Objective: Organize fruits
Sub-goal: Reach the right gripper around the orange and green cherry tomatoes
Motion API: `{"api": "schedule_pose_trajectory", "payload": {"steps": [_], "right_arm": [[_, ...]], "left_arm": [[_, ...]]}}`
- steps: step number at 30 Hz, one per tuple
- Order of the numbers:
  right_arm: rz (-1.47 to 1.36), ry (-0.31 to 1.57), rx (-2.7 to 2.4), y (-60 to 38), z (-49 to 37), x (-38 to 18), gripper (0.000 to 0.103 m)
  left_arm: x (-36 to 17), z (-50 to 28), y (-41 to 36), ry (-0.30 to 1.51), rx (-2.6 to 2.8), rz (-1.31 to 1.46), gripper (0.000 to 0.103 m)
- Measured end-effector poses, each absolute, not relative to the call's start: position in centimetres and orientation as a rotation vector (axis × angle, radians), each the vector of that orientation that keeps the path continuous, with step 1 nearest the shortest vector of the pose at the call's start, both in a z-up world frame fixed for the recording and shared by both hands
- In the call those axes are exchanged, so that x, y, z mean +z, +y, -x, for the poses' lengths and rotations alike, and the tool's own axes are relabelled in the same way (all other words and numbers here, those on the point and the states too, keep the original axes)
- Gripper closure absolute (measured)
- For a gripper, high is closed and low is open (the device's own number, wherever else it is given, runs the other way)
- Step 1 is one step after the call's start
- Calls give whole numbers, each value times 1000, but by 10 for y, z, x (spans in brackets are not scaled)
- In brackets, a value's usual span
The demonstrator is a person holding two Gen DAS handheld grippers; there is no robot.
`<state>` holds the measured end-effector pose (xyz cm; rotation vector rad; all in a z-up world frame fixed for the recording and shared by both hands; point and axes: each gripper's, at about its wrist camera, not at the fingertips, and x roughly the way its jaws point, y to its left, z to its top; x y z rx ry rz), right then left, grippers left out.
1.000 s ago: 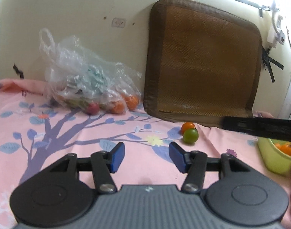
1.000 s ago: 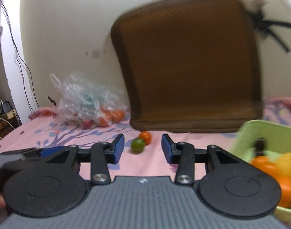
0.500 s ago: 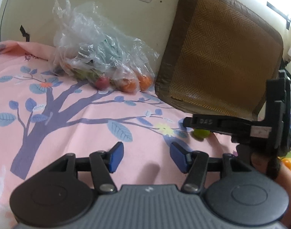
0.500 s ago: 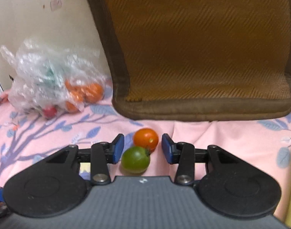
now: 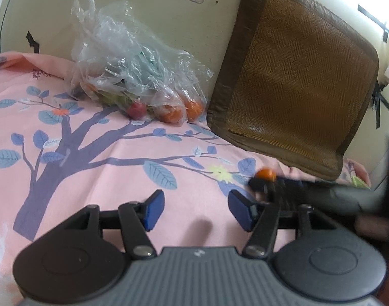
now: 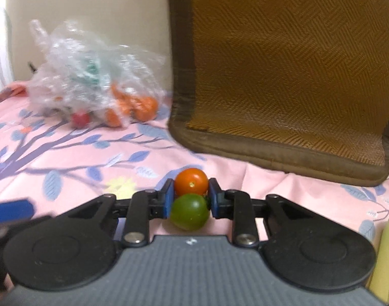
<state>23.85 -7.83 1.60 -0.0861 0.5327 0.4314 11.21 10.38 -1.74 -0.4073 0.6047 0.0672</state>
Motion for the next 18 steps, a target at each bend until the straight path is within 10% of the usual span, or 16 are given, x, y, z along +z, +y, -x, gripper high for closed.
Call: {"api": "schedule_pose_trajectory", "payload": {"steps": [18], "right_arm": [[173,464,737,-105,-98,2,60]], "left_arm": [[-20,-107,117,571,-119,511,39]]}}
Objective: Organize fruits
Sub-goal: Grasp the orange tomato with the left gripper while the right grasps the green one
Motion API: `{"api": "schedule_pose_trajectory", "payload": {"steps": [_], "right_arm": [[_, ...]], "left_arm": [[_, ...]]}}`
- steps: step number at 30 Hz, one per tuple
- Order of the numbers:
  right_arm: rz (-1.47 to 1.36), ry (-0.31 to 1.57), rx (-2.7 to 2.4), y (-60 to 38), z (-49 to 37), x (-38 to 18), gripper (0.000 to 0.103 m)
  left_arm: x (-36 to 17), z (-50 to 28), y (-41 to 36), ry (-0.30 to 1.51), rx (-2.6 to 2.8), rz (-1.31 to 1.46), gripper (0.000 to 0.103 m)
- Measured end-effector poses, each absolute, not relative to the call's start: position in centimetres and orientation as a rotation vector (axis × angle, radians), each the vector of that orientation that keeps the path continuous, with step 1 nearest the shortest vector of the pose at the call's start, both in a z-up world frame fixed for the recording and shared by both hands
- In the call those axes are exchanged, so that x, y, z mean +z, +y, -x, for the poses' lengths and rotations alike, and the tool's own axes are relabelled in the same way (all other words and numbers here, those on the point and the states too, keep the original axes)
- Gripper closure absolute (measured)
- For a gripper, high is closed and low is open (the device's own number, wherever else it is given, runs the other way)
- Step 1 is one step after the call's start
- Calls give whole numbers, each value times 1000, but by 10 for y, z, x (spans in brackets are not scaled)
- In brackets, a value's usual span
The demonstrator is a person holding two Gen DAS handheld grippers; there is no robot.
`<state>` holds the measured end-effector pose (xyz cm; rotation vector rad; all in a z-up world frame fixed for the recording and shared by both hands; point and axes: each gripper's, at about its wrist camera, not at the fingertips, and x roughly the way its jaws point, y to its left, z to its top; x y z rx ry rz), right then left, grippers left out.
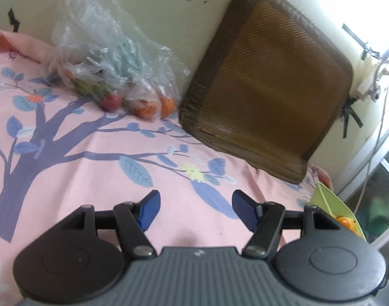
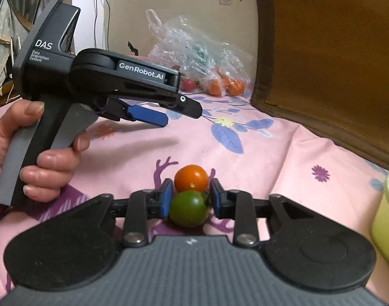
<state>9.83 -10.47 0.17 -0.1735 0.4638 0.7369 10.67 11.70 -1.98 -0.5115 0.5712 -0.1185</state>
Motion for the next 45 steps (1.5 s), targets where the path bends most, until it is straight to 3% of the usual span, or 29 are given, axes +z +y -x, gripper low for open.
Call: {"api": "schedule_pose_trajectory", "payload": {"steps": [2,13,15,27,33,41,45], "right_arm": [[152,444,713,-111,-94,3,56],[91,447,713,-131,-76,-2,57],[110,469,719,-127,-79,-3,71],[133,380,560,-174,-37,-11,72],[52,438,522,-196,-43,-17,71],[35,436,531,-198,-37,-18,71],[18,436,541,-201,-37,-18,71]], "left_arm": [[-18,-104,114,559,-144,498,39],[-12,-87,45,607,-220,261,42],[-13,-84,37,614,-214,229,44],[-15,-77,16,615,-194,93,44],[-16,-77,13,634,-196,72,44],[-17,-73,6,642,-192,36,73],[-16,-64,-3,636,-170,-1,73]]}}
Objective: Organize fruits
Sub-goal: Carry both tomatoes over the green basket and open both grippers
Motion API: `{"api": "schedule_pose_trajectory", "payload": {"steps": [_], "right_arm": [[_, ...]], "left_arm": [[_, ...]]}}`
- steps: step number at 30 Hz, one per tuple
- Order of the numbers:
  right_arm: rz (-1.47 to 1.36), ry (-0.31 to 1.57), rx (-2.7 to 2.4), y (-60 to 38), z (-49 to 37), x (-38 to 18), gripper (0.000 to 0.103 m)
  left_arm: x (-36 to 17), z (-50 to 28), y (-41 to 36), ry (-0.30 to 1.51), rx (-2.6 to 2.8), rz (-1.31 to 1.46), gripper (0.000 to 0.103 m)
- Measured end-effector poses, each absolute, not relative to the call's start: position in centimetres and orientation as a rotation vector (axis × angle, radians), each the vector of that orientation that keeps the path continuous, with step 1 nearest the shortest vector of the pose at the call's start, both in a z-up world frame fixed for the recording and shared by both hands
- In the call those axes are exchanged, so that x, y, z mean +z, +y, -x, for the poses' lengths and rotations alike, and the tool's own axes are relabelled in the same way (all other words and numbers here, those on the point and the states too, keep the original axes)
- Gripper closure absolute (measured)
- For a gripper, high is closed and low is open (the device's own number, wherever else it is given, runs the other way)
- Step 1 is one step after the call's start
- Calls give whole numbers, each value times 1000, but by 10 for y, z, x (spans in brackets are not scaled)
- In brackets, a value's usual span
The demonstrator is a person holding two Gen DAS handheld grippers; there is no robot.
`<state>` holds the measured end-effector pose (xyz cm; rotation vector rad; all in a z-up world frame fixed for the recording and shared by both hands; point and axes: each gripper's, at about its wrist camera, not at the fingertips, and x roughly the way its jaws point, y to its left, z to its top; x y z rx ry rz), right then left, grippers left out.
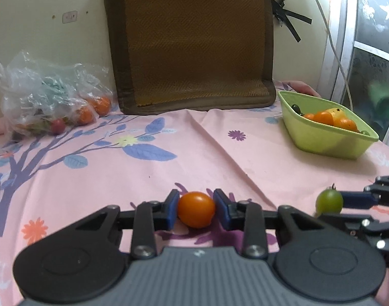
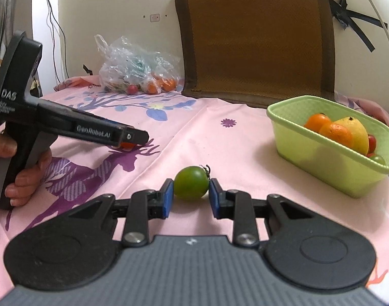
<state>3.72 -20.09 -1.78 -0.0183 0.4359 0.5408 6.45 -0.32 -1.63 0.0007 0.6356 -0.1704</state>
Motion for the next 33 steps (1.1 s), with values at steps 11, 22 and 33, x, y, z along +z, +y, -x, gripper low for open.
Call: {"api": "schedule_pose_trajectory", "payload": {"steps": [11,22,33], "right_arm": [[-98,304,453,-240,-33,-3,71],[-223,204,177,-334,-104,15,71],[-311,265,130,-354,-136,1,55]], "left_arm": [[32,-112,-61,616,-406,127,73],[40,-222,-157,725,-497,164,73],[28,-241,-174,738,-474,204,59]]}}
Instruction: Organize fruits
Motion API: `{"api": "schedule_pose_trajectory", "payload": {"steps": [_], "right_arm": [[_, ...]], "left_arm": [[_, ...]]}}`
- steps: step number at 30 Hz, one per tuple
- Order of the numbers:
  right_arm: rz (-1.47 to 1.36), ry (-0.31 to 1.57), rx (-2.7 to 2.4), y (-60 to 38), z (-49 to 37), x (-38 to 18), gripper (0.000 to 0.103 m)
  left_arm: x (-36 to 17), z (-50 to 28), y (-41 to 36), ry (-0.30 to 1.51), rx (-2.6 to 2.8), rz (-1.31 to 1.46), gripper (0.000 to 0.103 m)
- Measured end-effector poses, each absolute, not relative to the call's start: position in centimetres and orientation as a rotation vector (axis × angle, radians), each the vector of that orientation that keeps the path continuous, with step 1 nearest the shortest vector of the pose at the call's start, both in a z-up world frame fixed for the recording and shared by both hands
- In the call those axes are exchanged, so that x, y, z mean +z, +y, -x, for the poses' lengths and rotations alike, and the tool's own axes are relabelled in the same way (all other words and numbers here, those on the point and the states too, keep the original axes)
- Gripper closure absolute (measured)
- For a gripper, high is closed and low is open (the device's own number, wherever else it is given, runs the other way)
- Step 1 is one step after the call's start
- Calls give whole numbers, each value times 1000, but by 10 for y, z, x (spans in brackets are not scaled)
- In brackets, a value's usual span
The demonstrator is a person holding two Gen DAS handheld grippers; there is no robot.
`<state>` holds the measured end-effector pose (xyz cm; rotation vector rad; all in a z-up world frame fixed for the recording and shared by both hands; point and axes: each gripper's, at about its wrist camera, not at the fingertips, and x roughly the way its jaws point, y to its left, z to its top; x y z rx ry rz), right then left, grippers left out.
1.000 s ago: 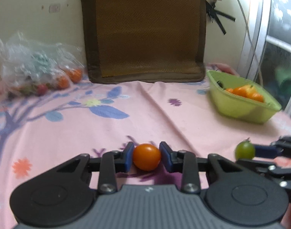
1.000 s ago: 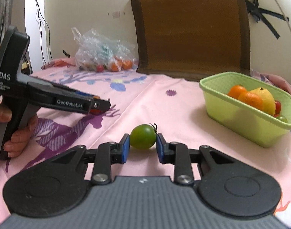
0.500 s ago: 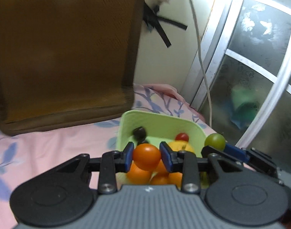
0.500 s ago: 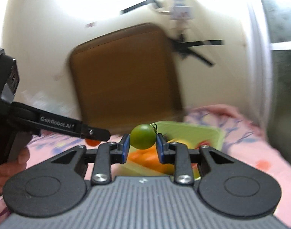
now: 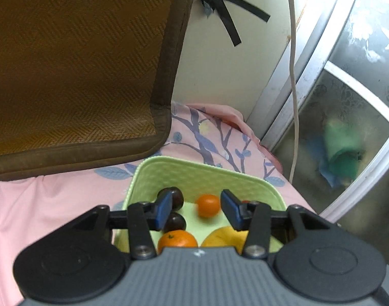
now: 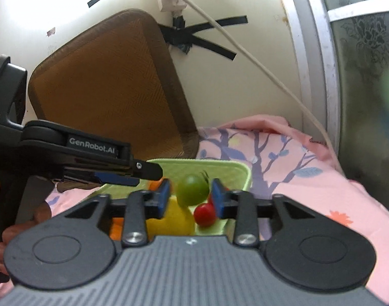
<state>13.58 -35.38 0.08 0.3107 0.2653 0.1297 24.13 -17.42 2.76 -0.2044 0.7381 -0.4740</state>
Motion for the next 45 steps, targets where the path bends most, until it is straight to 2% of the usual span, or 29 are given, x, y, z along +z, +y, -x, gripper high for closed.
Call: {"api": "schedule_pose_trajectory", "payload": {"steps": [10,12,22,24,28,31,32,33,37,40,42,45], "right_arm": [[-360,149,23,-374,-110,1,56],[-392,132,3,-379,-104,1,56],[-472,210,143,-343,-36,-10,55],[-488,239,174,-329,-21,-13,43],[-479,318,207,-304,0,-19,41],[-506,358,183,-293,8,-23,41],[-517,371,178,-290,11,-25,41],[-522,383,174,-286,13,-26,41],[-498,407,176,-271,17,-29,41],[-489,415,196,-264,20,-28,39],[-489,417,208,-261,23,-27,28],[-488,417,224,-258,27,-27,25]], "left_arm": [[44,-151,-125,654,-384,192,59],[39,-127,-118,651,-359,155,53],[7,-48,-98,684,-314,84,50],[5,-38,-96,686,-294,83,48],[7,-18,-95,651,-255,35,45],[13,-6,-91,609,-224,21,29],[16,-3,-89,593,-216,20,14],[17,1,-88,579,-210,18,6],[24,14,-86,519,-172,-25,0],[27,20,-85,498,-160,-36,0],[29,23,-84,493,-166,-32,0],[30,25,-83,497,-165,-29,0]]}}
